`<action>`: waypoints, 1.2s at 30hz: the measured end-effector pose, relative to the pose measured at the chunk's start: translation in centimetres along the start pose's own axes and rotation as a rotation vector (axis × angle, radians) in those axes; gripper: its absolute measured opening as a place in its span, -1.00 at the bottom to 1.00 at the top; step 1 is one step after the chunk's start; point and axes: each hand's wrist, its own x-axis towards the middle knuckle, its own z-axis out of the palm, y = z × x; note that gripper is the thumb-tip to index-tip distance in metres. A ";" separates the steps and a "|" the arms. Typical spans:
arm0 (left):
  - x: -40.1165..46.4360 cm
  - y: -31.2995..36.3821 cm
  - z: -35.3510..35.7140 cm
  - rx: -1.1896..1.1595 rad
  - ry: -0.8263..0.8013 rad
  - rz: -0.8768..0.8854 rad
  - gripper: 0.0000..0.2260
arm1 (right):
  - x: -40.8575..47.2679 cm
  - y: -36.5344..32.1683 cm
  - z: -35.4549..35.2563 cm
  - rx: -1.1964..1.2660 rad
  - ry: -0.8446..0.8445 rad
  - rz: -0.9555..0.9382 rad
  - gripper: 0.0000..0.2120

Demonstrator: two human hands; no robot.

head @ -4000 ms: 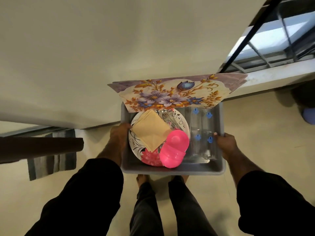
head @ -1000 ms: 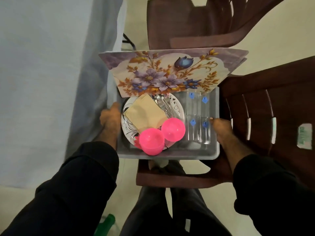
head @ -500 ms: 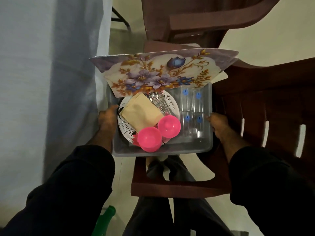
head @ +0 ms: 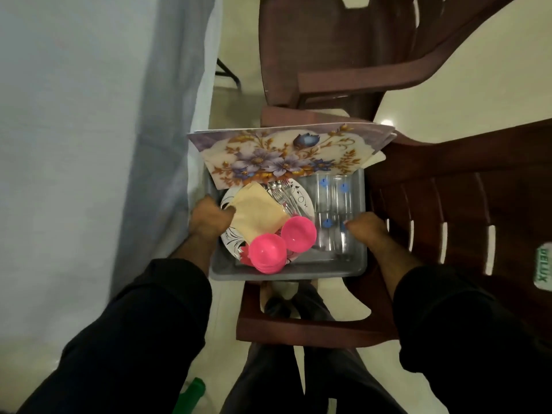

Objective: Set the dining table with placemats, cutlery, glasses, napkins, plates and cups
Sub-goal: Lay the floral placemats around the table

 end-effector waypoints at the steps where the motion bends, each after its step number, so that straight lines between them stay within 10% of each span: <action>1: -1.1 0.9 -0.6 0.088 0.074 0.135 -0.44 | -0.8 -0.6 -0.2 -0.030 -0.033 -0.055 -0.75; 8: -6.5 12.7 -4.5 0.392 0.422 0.852 -0.42 | -7.2 -3.1 0.4 0.003 -0.188 -0.337 -0.86; 12: -6.1 17.5 -5.2 0.656 0.370 0.739 -0.26 | -8.3 -1.4 0.6 0.066 -0.166 -0.331 -0.79; 19: -8.3 18.4 -3.7 0.778 0.138 0.629 -0.75 | -9.8 2.1 -0.8 0.213 -0.092 -0.255 -0.83; 26: -10.5 16.9 -3.0 0.806 0.146 0.656 -0.82 | -10.4 1.1 -1.9 0.274 -0.037 -0.283 -0.86; 33: -15.1 17.4 -10.4 0.465 0.148 0.627 -0.91 | -13.6 -3.4 -3.7 0.459 -0.028 -0.233 -0.43; 36: -16.0 15.2 -14.6 0.145 0.071 0.553 -0.72 | -15.4 -6.4 -4.7 0.613 -0.020 -0.280 -0.63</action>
